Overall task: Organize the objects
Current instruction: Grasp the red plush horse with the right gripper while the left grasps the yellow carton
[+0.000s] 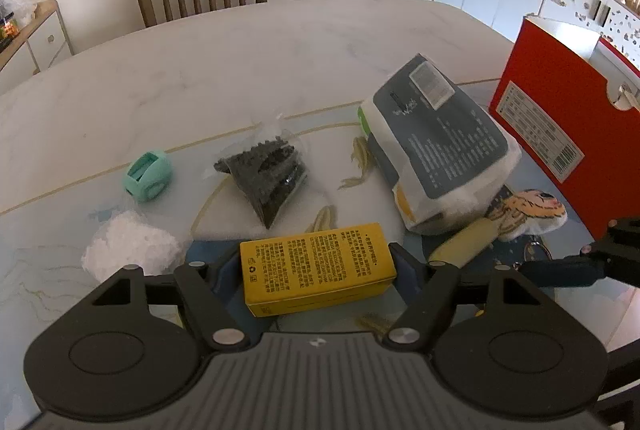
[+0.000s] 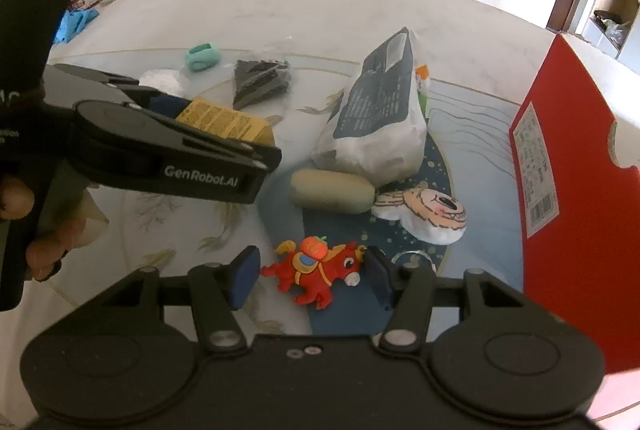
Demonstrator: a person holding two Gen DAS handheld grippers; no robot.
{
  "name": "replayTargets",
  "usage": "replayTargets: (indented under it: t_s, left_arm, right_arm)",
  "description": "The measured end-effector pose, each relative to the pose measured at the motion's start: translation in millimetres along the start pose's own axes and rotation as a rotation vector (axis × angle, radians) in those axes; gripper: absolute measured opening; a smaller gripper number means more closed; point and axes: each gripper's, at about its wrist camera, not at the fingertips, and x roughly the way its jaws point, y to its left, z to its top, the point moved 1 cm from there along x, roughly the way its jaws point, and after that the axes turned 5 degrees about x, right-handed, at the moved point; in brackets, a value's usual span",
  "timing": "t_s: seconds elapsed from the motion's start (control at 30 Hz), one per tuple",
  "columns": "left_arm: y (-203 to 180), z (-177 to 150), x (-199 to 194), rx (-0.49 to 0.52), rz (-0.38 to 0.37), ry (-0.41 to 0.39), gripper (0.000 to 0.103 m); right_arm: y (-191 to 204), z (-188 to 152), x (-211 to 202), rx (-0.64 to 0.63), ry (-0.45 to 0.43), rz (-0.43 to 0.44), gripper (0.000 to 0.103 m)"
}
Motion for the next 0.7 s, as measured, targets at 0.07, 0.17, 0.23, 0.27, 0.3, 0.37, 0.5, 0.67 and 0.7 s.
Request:
replayTargets:
  t_s: [0.07,0.17,0.23,0.27,0.3,0.37,0.5,0.67,0.7]
  left_arm:
    - [-0.4,-1.5,-4.0,-0.001,-0.008,0.001,0.075]
    - [-1.0,-3.0,-12.1,0.003,0.002,0.008,0.075]
    - [-1.0,-3.6,-19.1,-0.002,0.0,0.008,0.075]
    - [-1.0,-3.2,-22.4,-0.002,0.002,0.009,0.075]
    - [-1.6,-2.5,-26.4,0.0,0.003,0.009,0.075]
    - [-2.9,-1.5,-34.6,0.003,-0.002,0.005,0.075]
    - [-9.4,2.6,-51.3,0.019,-0.01,-0.006,0.075]
    - [-24.5,10.5,-72.7,0.033,-0.034,-0.022,0.075]
    - [-27.9,11.7,-77.3,0.036,-0.043,-0.026,0.075]
  right_arm:
    - [0.9,1.0,-6.1,-0.002,-0.01,0.001,0.055]
    - [-0.5,-0.8,-15.8,0.011,-0.024,0.01,0.055]
    - [-3.4,-0.5,-23.4,0.023,-0.035,0.018,0.055]
    - [-4.3,1.1,-26.7,0.028,-0.041,0.021,0.055]
    - [-3.9,3.8,-29.2,0.033,-0.046,0.025,0.055]
    - [-2.5,1.3,-44.5,0.042,-0.059,0.039,0.055]
    - [-9.5,4.8,-63.8,0.064,-0.09,0.06,0.055]
    - [-20.1,4.5,-88.5,0.079,-0.13,0.082,0.055]
    - [-22.9,3.4,-93.1,0.082,-0.136,0.087,0.055]
